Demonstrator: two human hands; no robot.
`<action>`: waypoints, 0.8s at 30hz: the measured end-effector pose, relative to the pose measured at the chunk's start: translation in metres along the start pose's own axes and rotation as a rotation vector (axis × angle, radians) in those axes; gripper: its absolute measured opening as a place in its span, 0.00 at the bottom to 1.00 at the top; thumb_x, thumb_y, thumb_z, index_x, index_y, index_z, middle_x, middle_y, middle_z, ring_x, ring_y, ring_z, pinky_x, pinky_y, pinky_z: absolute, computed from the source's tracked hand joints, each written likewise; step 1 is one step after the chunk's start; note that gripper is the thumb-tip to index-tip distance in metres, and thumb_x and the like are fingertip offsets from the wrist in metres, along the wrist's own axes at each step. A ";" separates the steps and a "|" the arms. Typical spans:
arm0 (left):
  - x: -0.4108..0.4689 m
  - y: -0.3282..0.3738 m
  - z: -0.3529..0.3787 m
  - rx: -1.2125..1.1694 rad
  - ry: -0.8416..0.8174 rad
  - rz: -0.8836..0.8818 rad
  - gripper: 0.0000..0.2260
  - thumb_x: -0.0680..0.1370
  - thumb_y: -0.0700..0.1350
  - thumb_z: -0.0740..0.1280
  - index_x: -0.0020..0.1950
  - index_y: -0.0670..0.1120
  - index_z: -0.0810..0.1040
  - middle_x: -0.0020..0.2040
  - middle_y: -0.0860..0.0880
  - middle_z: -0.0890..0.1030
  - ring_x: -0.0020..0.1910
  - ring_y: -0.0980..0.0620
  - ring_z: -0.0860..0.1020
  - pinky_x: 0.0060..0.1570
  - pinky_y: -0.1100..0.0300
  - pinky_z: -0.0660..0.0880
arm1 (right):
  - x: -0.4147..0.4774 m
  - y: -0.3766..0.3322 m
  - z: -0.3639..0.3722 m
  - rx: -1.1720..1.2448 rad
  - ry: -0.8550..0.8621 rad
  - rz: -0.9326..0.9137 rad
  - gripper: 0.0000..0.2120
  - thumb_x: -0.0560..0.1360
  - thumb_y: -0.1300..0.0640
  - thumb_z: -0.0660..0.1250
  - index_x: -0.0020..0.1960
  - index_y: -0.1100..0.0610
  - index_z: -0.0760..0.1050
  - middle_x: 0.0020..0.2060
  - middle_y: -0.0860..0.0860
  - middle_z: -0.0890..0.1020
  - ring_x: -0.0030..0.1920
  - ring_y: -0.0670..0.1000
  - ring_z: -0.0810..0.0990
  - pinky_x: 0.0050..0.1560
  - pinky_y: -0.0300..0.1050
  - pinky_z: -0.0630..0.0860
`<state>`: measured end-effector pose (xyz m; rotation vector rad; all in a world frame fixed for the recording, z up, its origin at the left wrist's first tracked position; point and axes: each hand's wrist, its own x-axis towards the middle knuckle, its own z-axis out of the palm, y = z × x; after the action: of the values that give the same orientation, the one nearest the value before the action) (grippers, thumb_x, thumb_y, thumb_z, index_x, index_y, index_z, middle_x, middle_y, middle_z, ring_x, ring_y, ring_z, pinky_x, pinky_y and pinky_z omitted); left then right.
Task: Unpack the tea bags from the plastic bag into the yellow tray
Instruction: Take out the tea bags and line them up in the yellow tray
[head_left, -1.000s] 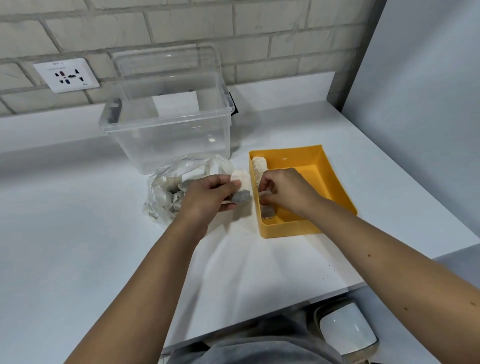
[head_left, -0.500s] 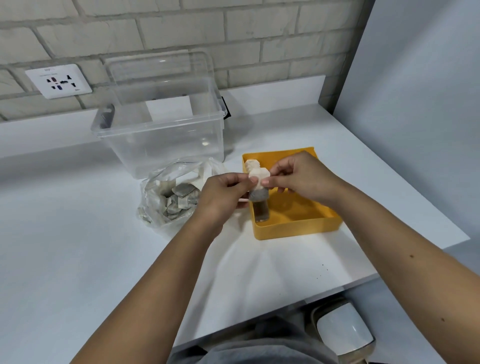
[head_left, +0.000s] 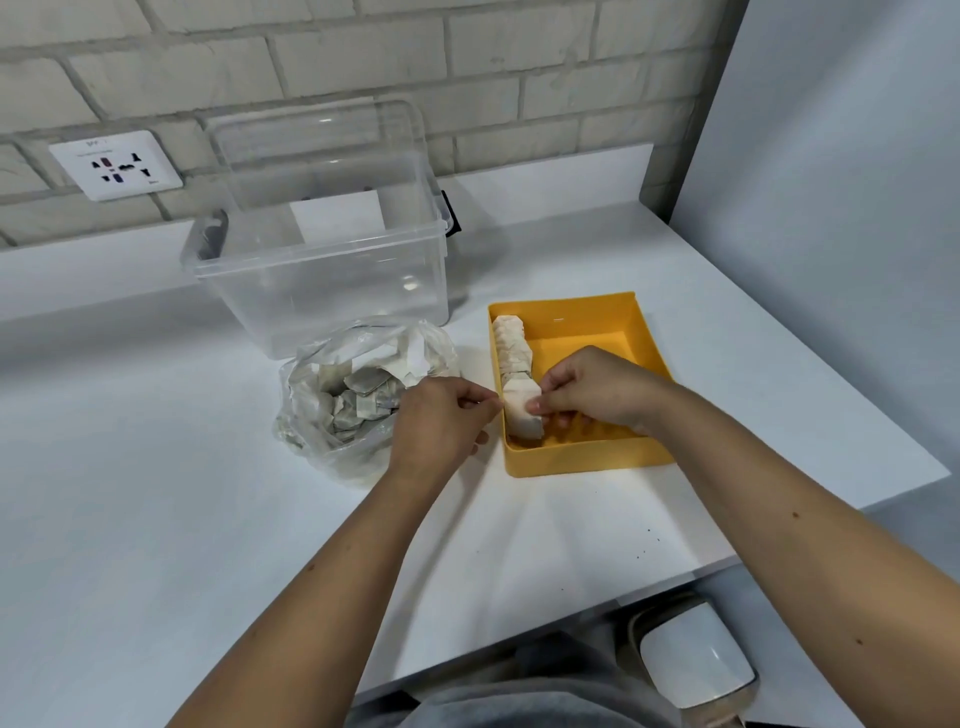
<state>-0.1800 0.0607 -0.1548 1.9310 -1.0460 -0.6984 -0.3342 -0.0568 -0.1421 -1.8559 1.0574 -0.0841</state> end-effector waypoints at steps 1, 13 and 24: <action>0.000 0.000 0.000 -0.006 -0.004 -0.002 0.02 0.75 0.42 0.73 0.44 0.47 0.85 0.34 0.48 0.85 0.31 0.48 0.84 0.39 0.48 0.83 | -0.001 0.000 0.000 -0.024 -0.040 0.019 0.10 0.72 0.55 0.75 0.44 0.63 0.83 0.32 0.51 0.84 0.34 0.46 0.78 0.34 0.38 0.73; 0.001 0.000 0.002 -0.005 -0.020 -0.012 0.02 0.75 0.43 0.73 0.44 0.47 0.85 0.35 0.47 0.85 0.32 0.47 0.84 0.41 0.48 0.82 | 0.014 0.009 0.020 -0.114 0.168 0.044 0.11 0.67 0.55 0.79 0.43 0.60 0.82 0.34 0.53 0.85 0.29 0.47 0.79 0.35 0.42 0.78; -0.002 0.004 -0.001 0.002 -0.027 -0.016 0.03 0.75 0.42 0.73 0.46 0.44 0.85 0.36 0.49 0.85 0.31 0.51 0.84 0.39 0.51 0.83 | 0.017 0.000 0.022 -0.274 0.248 -0.010 0.14 0.61 0.53 0.82 0.39 0.55 0.79 0.32 0.48 0.82 0.35 0.51 0.80 0.46 0.52 0.81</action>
<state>-0.1822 0.0616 -0.1512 1.9381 -1.0494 -0.7345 -0.3133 -0.0537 -0.1603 -2.1380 1.2817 -0.1872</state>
